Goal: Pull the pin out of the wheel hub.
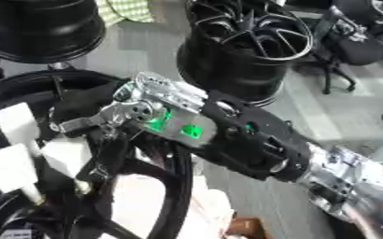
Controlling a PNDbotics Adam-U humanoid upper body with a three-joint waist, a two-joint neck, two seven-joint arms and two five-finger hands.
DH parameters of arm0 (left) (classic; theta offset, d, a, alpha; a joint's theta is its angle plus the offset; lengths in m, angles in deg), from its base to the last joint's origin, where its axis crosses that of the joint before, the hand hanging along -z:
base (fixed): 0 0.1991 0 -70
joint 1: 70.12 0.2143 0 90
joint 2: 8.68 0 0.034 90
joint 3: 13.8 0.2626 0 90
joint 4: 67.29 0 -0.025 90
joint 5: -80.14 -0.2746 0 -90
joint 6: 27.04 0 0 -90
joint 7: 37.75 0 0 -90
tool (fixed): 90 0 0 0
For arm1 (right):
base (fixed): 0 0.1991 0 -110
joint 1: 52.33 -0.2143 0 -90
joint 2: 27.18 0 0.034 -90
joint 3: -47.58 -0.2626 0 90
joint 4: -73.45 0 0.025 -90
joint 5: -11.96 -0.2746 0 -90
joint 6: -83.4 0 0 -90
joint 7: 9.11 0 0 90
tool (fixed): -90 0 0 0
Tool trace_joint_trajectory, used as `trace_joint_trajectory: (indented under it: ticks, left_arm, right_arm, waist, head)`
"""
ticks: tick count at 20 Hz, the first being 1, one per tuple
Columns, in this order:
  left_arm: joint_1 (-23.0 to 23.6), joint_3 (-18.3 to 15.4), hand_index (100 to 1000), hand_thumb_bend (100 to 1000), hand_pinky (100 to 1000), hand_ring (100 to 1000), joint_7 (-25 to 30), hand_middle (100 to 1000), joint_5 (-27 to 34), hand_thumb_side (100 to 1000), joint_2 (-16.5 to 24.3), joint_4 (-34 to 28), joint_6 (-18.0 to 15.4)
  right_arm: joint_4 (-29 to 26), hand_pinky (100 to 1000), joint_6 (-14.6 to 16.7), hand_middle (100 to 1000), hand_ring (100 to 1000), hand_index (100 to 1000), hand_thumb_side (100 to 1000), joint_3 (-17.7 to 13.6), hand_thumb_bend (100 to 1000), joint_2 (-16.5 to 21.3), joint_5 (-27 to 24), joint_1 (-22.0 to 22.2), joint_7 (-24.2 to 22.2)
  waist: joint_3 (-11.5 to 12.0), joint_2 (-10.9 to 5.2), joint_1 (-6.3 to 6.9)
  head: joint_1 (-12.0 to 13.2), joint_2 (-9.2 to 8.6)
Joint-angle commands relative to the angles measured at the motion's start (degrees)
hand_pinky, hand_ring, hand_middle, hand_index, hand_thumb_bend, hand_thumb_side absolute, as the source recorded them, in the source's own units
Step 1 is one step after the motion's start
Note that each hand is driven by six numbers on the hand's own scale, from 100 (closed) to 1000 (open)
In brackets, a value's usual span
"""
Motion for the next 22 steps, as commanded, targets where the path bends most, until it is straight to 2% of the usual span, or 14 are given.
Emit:
trace_joint_trajectory:
  ticks: [1, 4, 6, 10, 13, 16, 22]
  left_arm:
    - [-0.3, -0.1, 817, 100, 807, 719, 0.0, 772, -0.3, 594, 0.6, -1.0, 0.4]
    - [-0.2, -0.2, 816, 100, 826, 719, -0.2, 772, -0.2, 593, 0.6, -1.0, 0.4]
    - [-0.2, -0.5, 806, 100, 808, 713, -0.8, 764, 0.1, 593, 0.5, -1.0, 0.0]
    - [-0.6, -2.0, 807, 100, 804, 718, -4.3, 764, 3.0, 595, 0.6, -1.0, -1.8]
    - [-0.7, -2.3, 807, 100, 804, 718, -8.1, 764, 3.7, 598, 1.1, -1.0, -2.4]
    - [-0.5, -2.3, 805, 100, 804, 718, -9.5, 764, 3.5, 599, 1.3, -1.0, -2.3]
    - [-0.2, -2.1, 805, 100, 805, 718, -9.6, 764, 2.9, 598, 1.4, -1.0, -2.0]
  right_arm:
    - [-1.2, 879, -0.8, 468, 799, 506, 100, -0.9, 100, 1.0, -1.5, -1.5, 1.3]
    - [-2.2, 880, -1.7, 464, 796, 500, 100, -1.5, 100, 1.6, -2.8, -2.3, 1.0]
    - [-3.1, 881, -2.3, 462, 796, 498, 100, -2.2, 100, 2.3, -3.2, -2.8, 0.2]
    - [-5.0, 878, -3.9, 459, 794, 496, 100, -4.7, 100, 4.3, -4.9, -3.4, -0.1]
    - [-7.1, 875, -6.5, 457, 793, 495, 100, -7.4, 100, 6.6, -10.1, -3.7, 1.9]
    - [-8.3, 877, -8.3, 460, 794, 498, 100, -10.2, 100, 9.3, -14.1, -3.8, 4.1]
    - [-8.5, 879, -7.3, 463, 795, 504, 100, -15.7, 100, 15.0, -19.1, -2.4, 8.2]
  waist:
    - [-0.1, -1.32, 0.57]
    - [-0.2, -1.67, 0.67]
    - [-0.3, -1.96, 0.74]
    - [-0.4, -2.63, 0.97]
    - [-0.5, -2.94, 1.10]
    - [-0.8, -3.17, 1.11]
    - [-1.3, -3.29, 0.95]
  head:
    - [-0.2, -0.27]
    - [-0.4, -0.14]
    - [-0.5, -0.07]
    - [-0.7, -0.25]
    - [-0.6, -0.76]
    - [-0.3, -1.46]
    - [2.2, -2.28]
